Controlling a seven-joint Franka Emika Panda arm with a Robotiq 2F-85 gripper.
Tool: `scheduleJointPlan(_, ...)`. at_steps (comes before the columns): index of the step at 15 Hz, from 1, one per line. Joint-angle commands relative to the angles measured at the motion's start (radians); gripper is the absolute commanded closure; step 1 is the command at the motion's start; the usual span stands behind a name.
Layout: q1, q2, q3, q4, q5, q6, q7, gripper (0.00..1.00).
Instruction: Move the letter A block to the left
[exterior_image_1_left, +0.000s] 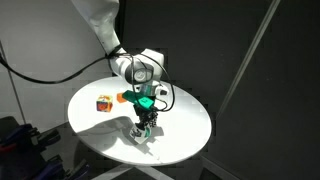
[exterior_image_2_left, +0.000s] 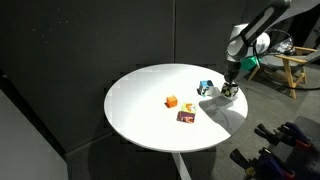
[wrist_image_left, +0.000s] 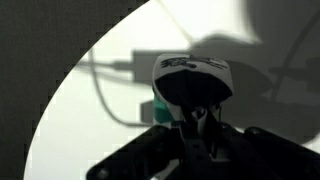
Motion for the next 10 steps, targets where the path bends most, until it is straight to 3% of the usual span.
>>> scheduleJointPlan(1, 0.008, -0.078, 0.007, -0.058, -0.043, -0.038, -0.086, 0.95)
scheduleJointPlan(10, 0.024, -0.165, 0.051, -0.181, -0.151, 0.016, -0.376, 0.96)
